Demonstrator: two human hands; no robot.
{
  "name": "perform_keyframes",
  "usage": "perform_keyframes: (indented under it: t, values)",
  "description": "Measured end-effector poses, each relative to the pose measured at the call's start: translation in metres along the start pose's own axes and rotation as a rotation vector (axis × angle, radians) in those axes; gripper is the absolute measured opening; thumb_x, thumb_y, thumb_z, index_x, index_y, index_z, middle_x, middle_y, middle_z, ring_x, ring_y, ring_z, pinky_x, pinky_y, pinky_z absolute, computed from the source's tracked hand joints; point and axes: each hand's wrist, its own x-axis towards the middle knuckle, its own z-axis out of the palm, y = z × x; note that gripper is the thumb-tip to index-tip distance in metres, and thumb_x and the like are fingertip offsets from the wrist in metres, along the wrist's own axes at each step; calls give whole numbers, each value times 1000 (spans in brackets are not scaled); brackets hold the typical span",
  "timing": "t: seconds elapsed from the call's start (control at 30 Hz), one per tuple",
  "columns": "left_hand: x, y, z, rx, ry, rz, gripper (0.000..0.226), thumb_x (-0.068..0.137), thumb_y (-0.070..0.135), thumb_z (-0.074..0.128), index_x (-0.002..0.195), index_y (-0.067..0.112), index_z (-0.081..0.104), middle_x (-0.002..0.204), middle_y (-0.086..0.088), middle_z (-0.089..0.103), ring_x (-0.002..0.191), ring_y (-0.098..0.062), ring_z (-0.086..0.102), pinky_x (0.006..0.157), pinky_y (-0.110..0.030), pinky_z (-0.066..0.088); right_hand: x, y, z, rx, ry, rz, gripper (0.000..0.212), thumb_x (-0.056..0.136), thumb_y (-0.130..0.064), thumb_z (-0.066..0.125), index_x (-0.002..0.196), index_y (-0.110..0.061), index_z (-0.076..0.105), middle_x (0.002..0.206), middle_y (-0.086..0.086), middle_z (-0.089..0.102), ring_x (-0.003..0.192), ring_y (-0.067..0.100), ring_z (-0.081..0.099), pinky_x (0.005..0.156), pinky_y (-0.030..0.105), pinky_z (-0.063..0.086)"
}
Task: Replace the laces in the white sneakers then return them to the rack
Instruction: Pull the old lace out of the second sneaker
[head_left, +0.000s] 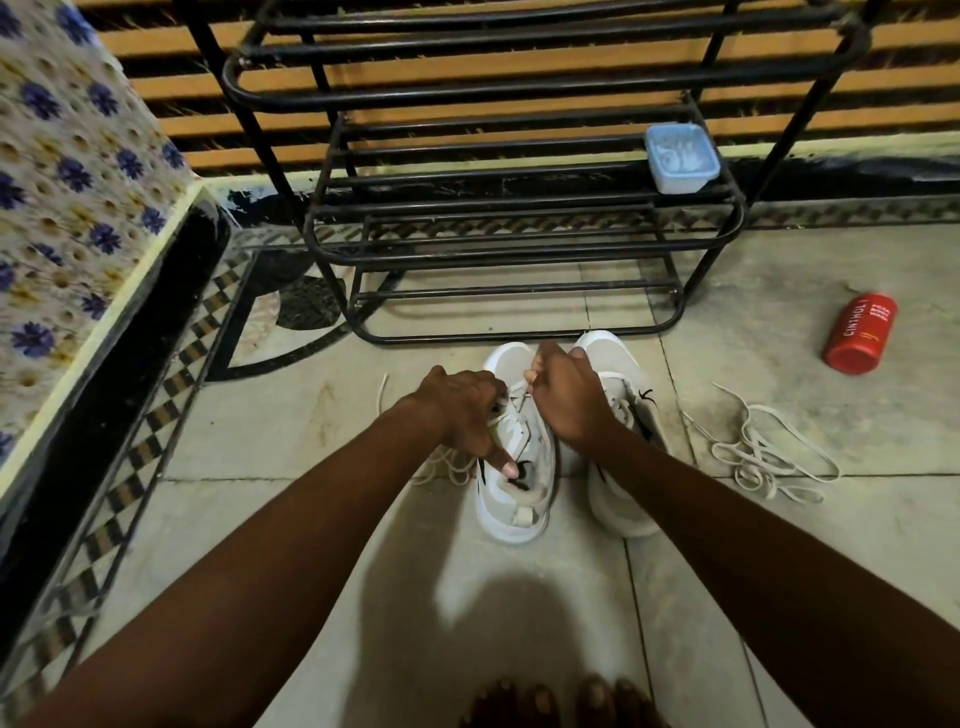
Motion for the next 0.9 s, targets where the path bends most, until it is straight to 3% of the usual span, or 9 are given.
perform_keyframes:
  t: [0.17, 0.33, 0.43, 0.53, 0.6, 0.7, 0.77, 0.83, 0.9]
  values:
    - [0, 3, -2, -10, -26, -19, 114, 55, 90, 71, 146, 27, 43, 143, 7, 51, 134, -21, 49, 108, -48, 36, 9, 6, -10, 82, -182, -71, 12, 90, -15, 62, 95, -10, 52, 78, 0, 60, 78, 23, 58, 70, 32, 40]
    - [0, 6, -1, -6, -34, -31, 109, 56, 88, 73, 143, 27, 46, 141, 8, 51, 132, -20, 50, 107, -47, 38, 21, -2, -16, -441, -407, -219, 12, 94, -26, 55, 90, -16, 49, 91, 6, 60, 105, 27, 46, 84, 37, 42]
    - [1, 7, -4, 13, -28, -39, 109, 57, 88, 73, 142, 26, 47, 139, 6, 52, 130, -21, 52, 105, -47, 38, 28, -5, -25, -58, -493, -86, 18, 95, -18, 61, 88, -2, 61, 81, 5, 67, 81, 19, 60, 71, 30, 44]
    - [2, 10, -5, 33, -21, -45, 110, 56, 89, 72, 141, 25, 47, 140, 5, 53, 129, -22, 52, 105, -46, 39, 29, 7, -37, 379, -420, 117, 25, 95, -10, 65, 73, -1, 60, 51, -1, 53, 42, 12, 46, 40, 20, 35]
    - [2, 11, -5, 38, -25, -44, 109, 55, 89, 73, 140, 25, 48, 138, 6, 53, 129, -21, 52, 104, -45, 39, 21, 10, -30, 355, -364, 111, 26, 92, -12, 69, 70, -2, 60, 59, 7, 55, 51, 18, 49, 48, 25, 41]
    - [2, 9, -2, 24, -32, -47, 105, 57, 88, 73, 139, 27, 50, 139, 6, 52, 131, -21, 50, 105, -45, 39, 16, 3, -18, -159, -344, -153, 9, 88, -23, 67, 81, -21, 62, 83, -2, 64, 88, 13, 54, 77, 31, 48]
    - [1, 8, -1, 13, -35, -49, 106, 58, 88, 72, 141, 26, 49, 142, 6, 50, 133, -21, 48, 107, -45, 38, 20, -6, -23, 54, -395, -164, 17, 85, -15, 65, 71, -25, 65, 73, -6, 67, 76, 9, 60, 67, 30, 51]
    - [1, 7, -2, 4, -28, -41, 109, 58, 89, 72, 143, 26, 48, 145, 6, 50, 134, -21, 49, 107, -46, 38, 25, -1, -32, 462, -364, 77, 26, 87, -13, 65, 62, -20, 64, 58, -3, 60, 50, 11, 53, 48, 24, 43]
    - [0, 7, -2, 1, -24, -37, 110, 57, 88, 73, 144, 26, 46, 145, 6, 50, 134, -21, 49, 108, -46, 38, 21, 10, -36, 594, -304, 183, 23, 94, -16, 65, 71, -14, 61, 57, -2, 55, 49, 14, 50, 47, 24, 40]
